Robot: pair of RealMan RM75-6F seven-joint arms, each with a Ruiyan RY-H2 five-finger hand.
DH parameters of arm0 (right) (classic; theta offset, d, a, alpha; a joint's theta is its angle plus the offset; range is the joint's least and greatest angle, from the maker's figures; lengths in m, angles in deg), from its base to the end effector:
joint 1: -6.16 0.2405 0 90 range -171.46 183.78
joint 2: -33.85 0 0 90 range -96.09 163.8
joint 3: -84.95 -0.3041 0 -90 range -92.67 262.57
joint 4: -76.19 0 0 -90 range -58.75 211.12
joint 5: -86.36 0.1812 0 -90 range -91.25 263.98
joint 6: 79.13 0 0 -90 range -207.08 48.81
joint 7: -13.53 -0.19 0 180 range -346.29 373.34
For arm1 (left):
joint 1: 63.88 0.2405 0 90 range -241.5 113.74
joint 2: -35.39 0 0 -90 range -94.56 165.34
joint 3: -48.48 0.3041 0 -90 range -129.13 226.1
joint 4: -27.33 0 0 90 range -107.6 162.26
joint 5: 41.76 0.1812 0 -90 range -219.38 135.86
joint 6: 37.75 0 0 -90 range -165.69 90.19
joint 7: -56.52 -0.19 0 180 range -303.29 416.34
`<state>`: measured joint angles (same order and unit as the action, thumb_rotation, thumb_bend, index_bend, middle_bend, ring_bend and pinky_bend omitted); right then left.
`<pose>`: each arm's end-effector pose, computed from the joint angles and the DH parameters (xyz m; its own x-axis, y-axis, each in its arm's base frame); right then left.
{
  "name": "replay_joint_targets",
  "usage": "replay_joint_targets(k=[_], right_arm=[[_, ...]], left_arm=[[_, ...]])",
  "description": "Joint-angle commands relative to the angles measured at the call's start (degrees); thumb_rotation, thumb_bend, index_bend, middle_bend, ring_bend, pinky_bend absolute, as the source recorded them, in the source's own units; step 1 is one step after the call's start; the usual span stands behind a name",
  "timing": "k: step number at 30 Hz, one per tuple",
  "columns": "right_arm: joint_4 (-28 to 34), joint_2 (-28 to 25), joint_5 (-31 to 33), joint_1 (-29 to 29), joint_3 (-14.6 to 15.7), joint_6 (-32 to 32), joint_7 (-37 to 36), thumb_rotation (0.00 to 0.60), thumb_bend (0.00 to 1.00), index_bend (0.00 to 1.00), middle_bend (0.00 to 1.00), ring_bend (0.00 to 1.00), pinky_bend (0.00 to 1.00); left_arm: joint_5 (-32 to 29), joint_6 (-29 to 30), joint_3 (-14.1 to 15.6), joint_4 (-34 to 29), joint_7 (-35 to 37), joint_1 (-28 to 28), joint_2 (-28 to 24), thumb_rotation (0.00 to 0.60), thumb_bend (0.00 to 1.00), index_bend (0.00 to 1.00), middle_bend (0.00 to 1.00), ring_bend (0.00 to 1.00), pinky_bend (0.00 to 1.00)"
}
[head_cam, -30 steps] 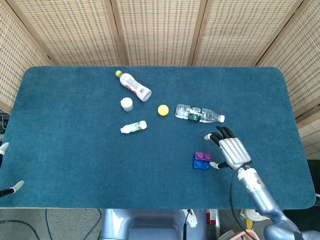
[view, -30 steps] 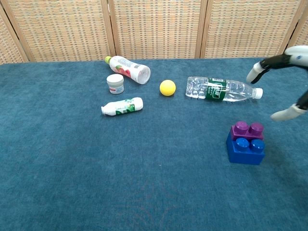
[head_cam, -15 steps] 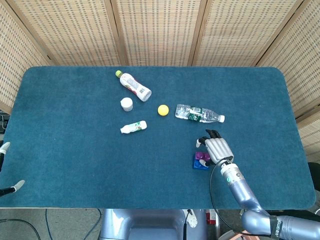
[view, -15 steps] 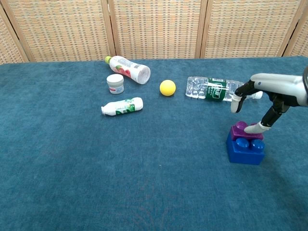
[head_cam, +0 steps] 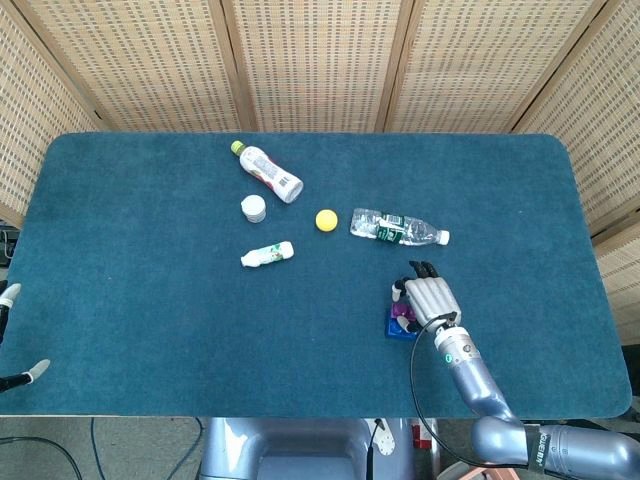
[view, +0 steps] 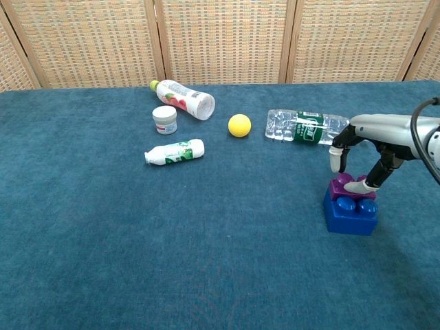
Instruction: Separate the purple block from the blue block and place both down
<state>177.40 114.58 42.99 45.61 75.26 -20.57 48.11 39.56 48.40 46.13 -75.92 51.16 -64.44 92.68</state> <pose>-0.2109 -0.3806 0.0280 0.4229 -0.4017 0.8123 -0.9060 -0.1706 0.3873 -0.3413 0.1986 0.2381 0.4102 0.0357 0.9113 0.9023 0.1296 -0.4112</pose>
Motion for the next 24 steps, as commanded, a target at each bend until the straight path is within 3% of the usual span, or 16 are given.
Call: replay_joint_targets(k=[1, 10, 14, 18, 24], right_arm=[[-0.2, -0.2, 1.4, 0.7, 0.2, -0.6, 0.0, 0.6, 0.3, 0.43, 0.38, 0.0, 0.0], [-0.2, -0.9, 3.6, 1.7, 1.3, -0.8, 0.3, 0.6, 0.31, 0.43, 0.38, 0.0, 0.0], [-1.0, -0.7, 3.9, 2.3, 1.9, -0.7, 0.8, 0.6, 0.39, 0.53, 0.51, 0.09, 0.0], [-2.3, 0.2, 1.0, 1.9, 2.2, 0.8, -0.3, 0.6, 0.52, 0.64, 0.65, 0.21, 0.0], [-2.4, -0.1, -7.1, 0.4, 1.8, 2.1, -6.4, 0.6, 0.57, 0.66, 0.67, 0.25, 0.0]], left_arm=[[0.0, 0.0, 0.0, 0.0, 0.0, 0.0, 0.0, 0.6, 0.0, 0.0, 0.0, 0.0, 0.0], [0.1, -0.1, 0.1, -0.1, -0.1, -0.1, 0.0, 0.6, 0.0, 0.0, 0.0, 0.0, 0.0], [0.1, -0.1, 0.1, 0.0, -0.2, -0.1, 0.1, 0.6, 0.0, 0.0, 0.0, 0.0, 0.0], [-0.1, -0.2, 0.1, -0.1, -0.2, -0.2, 0.1, 0.6, 0.0, 0.0, 0.0, 0.0, 0.0], [-0.4, -0.8, 0.0, 0.1, 0.0, -0.5, 0.1, 0.6, 0.0, 0.0, 0.0, 0.0, 0.0]])
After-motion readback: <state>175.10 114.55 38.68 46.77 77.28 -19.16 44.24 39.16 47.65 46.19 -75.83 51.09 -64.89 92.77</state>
